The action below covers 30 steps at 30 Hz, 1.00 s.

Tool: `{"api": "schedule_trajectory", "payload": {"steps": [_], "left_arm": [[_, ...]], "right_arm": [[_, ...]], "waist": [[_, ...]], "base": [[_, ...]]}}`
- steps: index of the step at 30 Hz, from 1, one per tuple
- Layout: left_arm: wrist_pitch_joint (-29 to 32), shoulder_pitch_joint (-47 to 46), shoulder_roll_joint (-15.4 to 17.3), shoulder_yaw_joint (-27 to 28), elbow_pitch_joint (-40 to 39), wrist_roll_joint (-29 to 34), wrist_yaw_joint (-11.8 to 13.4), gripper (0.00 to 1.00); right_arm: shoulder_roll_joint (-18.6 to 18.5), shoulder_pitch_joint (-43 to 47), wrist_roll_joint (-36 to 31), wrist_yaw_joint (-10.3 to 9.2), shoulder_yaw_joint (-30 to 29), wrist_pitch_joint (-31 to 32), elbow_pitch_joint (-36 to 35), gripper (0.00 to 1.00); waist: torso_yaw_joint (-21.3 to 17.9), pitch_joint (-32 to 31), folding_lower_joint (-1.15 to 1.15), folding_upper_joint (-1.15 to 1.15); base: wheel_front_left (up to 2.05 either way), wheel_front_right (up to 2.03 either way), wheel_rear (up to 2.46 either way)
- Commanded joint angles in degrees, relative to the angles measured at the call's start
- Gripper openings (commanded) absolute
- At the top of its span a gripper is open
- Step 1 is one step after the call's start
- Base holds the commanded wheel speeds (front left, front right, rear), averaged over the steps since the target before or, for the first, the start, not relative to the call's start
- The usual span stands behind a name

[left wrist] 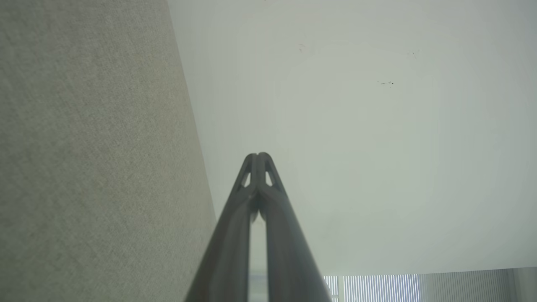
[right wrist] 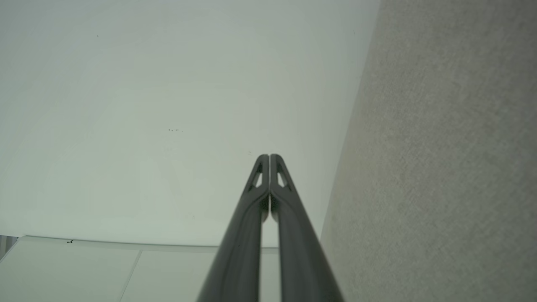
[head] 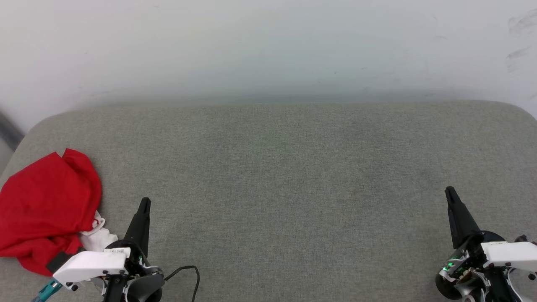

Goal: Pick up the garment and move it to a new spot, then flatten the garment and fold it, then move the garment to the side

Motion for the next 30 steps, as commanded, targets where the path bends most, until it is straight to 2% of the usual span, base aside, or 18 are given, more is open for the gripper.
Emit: {"api": "schedule_trajectory", "payload": {"steps": [1,30], "left_arm": [[0.1,-0.31,-0.06,0.06,0.0,0.04,-0.18,0.0],[0.1,-0.31,-0.06,0.06,0.0,0.04,-0.18,0.0]], "right_arm": [[0.21,-0.58,0.21,-0.02,0.03,0.04,0.04,0.0],[0.21,-0.59,0.21,-0.02,0.04,0.04,0.04,0.0]], "waist": [[0.0,0.0,0.0,0.0],[0.0,0.0,0.0,0.0]], "base": [[0.0,0.0,0.0],[0.0,0.0,0.0]]}}
